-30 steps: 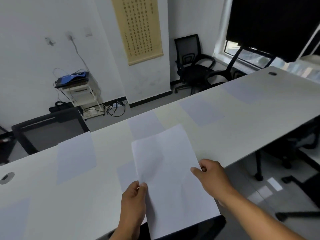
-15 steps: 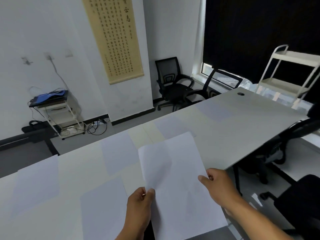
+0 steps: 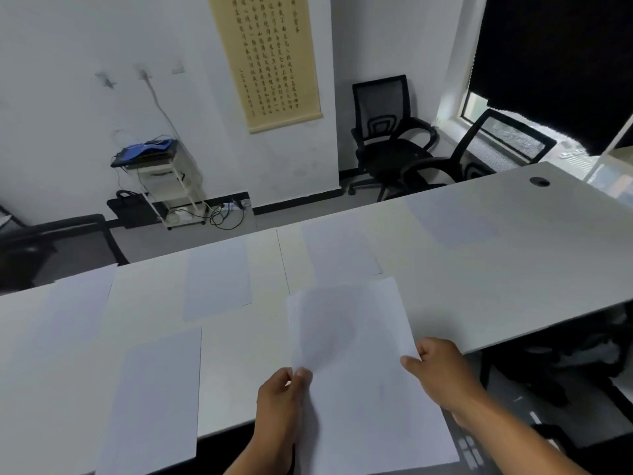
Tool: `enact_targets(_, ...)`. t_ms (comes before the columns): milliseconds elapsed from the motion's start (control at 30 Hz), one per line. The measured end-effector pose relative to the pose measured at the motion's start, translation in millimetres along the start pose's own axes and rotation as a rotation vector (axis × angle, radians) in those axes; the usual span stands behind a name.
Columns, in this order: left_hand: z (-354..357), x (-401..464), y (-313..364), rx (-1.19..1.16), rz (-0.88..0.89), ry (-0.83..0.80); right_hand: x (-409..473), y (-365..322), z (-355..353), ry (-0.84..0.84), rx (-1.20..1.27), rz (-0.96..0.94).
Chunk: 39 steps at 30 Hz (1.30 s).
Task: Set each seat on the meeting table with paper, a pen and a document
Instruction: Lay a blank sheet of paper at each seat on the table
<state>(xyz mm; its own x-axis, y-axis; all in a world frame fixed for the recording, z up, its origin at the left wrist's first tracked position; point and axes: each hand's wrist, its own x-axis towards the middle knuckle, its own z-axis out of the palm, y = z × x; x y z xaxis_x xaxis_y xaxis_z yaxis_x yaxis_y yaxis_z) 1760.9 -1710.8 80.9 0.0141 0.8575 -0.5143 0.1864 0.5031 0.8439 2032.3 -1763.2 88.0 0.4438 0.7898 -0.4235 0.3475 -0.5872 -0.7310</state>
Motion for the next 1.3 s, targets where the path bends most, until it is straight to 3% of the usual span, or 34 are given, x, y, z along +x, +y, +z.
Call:
enact_targets(300,13.2,37.1,-24.7,0.024,-0.082,0.098,58.6,8.6,15.4,-0.158,-0.069,0.100)
enact_targets(700,22.1,111.5,-45.0,0.002,-0.195,0.103,139.5,14.2,28.1,-0.109,-0.235,0.186)
enact_targets(967,-15.6,121.9,-44.7,0.071,-0.188,0.273,177.3,29.0,29.9,-0.099,-0.311,0.206)
enact_targets(1300,-39.7,111.8,-27.8,-0.005,-0.188,0.488,204.9,34.3,29.3,-0.140,-0.409,0.178)
